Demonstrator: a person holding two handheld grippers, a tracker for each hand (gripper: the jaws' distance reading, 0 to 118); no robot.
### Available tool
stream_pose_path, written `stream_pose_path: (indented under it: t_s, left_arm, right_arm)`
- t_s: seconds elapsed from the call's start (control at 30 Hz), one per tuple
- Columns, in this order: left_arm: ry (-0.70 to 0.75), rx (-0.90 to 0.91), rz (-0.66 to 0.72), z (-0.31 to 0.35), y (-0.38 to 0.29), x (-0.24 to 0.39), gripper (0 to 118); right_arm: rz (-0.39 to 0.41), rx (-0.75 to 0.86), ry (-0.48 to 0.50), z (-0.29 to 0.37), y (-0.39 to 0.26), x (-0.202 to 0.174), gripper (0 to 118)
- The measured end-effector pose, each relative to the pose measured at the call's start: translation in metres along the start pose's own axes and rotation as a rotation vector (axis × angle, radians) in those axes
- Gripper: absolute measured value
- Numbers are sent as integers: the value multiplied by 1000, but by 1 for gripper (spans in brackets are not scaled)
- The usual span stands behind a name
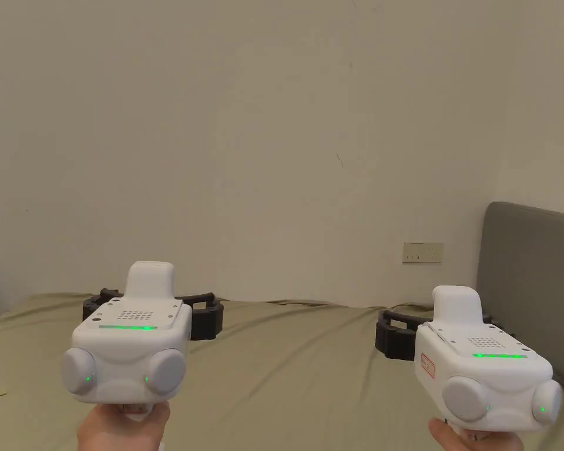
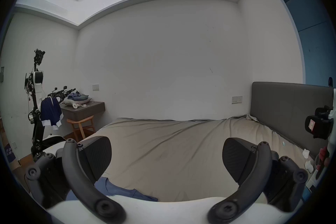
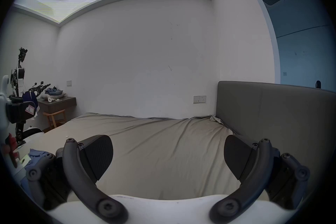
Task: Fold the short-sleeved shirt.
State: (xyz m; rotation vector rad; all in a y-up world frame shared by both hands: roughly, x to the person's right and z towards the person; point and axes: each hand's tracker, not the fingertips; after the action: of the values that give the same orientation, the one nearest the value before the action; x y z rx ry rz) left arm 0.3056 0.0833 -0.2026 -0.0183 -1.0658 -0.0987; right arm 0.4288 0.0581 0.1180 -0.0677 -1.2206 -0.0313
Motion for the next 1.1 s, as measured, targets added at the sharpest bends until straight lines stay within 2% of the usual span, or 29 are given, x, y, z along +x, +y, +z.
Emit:
stream_pose_path:
  t_s: [0.27, 0.37, 0.53, 0.63, 1.1]
  left_arm:
    - [-9, 27, -32, 1, 11, 2, 118]
    - [44, 19, -84, 1, 16, 6, 118]
    - [11, 22, -61, -1, 22, 4, 118]
    - [9, 20, -59, 0, 23, 4, 118]
    - [-9, 22, -56, 7, 27, 6, 118]
  right_arm:
    - [29, 23, 16, 4, 13, -9, 118]
    - [57, 30, 21, 6, 20, -14, 118]
    - [91, 40, 13, 4, 25, -18, 118]
    - [65, 37, 29, 5, 29, -17, 118]
    - [69, 32, 12, 12, 31, -15, 118]
